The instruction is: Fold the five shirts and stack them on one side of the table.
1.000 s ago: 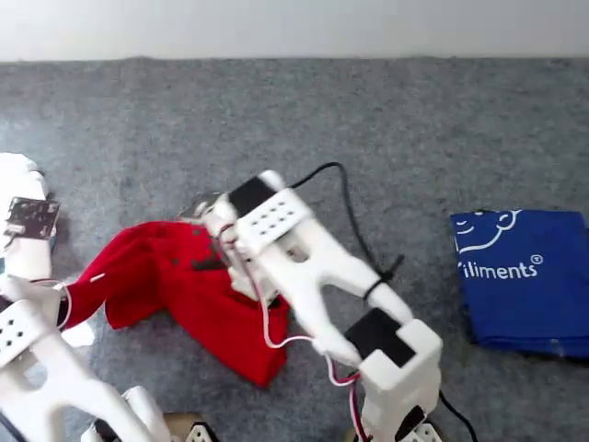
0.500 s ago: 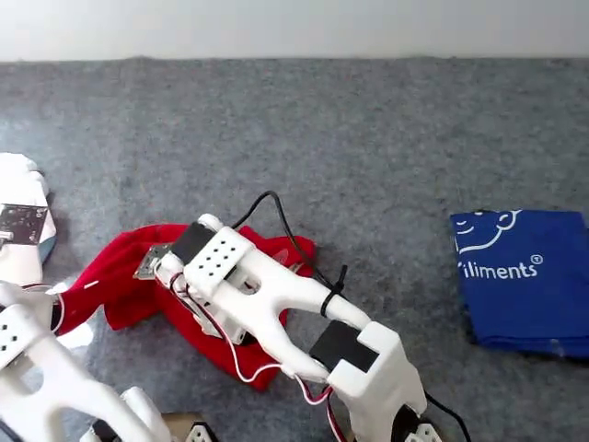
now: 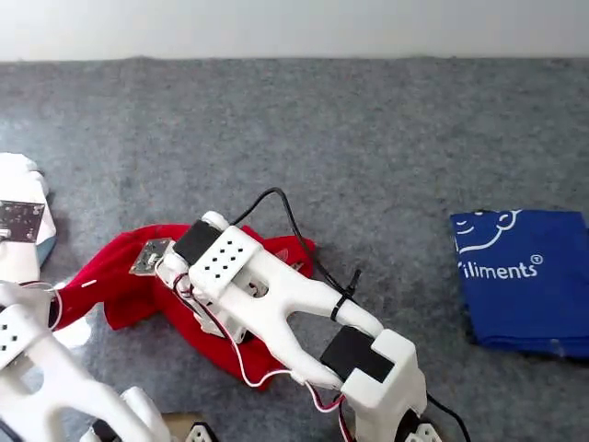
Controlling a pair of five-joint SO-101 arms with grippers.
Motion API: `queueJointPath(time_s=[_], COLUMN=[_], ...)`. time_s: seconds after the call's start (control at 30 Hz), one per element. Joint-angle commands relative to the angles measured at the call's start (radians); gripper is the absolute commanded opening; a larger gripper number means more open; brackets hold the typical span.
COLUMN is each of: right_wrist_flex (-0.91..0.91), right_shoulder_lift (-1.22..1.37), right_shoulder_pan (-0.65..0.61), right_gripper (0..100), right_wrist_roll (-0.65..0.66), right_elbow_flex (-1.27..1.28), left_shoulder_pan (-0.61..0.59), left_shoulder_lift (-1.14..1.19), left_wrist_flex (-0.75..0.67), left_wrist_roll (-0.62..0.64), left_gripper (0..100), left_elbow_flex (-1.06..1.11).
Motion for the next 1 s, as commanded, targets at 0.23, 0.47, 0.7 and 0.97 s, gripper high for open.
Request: queueJointPath(time_s=[0.23,0.47,0.7,0.97], right_wrist_flex=[-0.004,-0.053,-0.048,0.022], right_shoulder_lift=[0.036,0.038,0.042,0.035], right_shoulder_pan=[0.097,-0.028,-0.142,-0.019], right_gripper=[11.2,11.0,11.2,11.2], right_wrist_roll=[-0.006,-0.012,-0.02,-0.046], right_elbow_flex=[-0.003,-0.002,-0.003,-0.003], left_shoulder_pan=[0.0,0.0,0.0,0.002], left_shoulder_lift=[-0.017,-0.017,-0.017,-0.017], left_wrist_flex=[-0.017,-0.017,-0.017,-0.015], left_wrist_roll=[-0.006,-0.006,-0.006,-0.006], left_gripper=[1,1,1,1], left_elbow_flex=[-0.004,-0.004,-0.004,-0.004])
